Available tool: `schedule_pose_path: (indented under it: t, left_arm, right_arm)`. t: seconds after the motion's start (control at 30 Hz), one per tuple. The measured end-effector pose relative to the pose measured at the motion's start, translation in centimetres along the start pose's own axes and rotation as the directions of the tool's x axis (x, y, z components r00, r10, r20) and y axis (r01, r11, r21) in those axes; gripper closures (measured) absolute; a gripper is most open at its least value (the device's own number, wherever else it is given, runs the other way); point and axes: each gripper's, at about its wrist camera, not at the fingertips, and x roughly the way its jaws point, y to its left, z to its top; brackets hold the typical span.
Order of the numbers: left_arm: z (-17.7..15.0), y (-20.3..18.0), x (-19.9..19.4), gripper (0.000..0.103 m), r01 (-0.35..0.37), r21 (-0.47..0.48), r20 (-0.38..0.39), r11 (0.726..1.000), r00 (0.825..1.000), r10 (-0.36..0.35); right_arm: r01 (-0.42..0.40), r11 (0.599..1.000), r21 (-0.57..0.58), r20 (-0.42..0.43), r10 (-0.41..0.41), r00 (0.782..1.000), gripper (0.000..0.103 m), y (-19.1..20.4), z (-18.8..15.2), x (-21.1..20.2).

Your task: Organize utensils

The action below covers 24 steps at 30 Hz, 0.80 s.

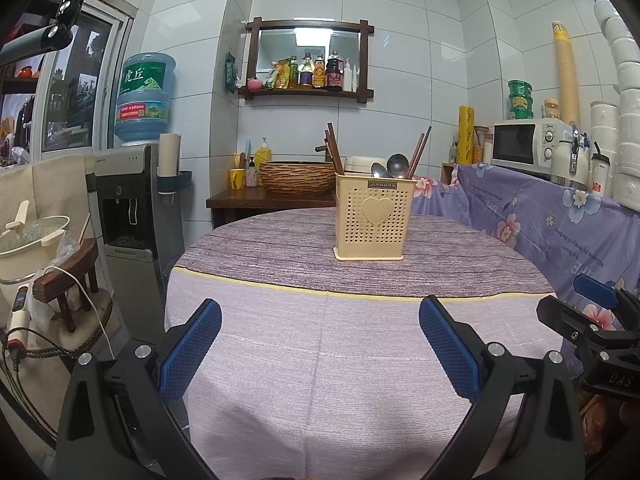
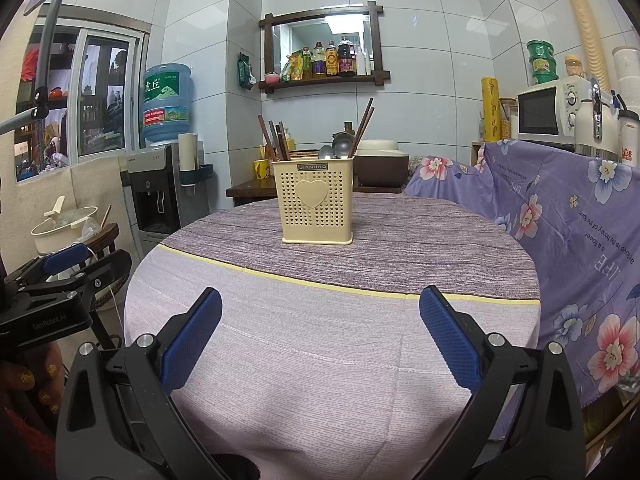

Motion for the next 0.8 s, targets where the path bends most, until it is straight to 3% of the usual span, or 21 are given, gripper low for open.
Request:
schedule_pose_path:
  t: [0.8]
  left_arm:
    - [-0.08, 0.09, 0.12, 0.005, 0.01, -0.001, -0.009, 1.0, 1.0, -0.01]
  right_arm:
    - [-0.002, 1.0, 0.001, -0.002, 0.002, 1.0, 0.006, 0.2, -0.1, 0.05]
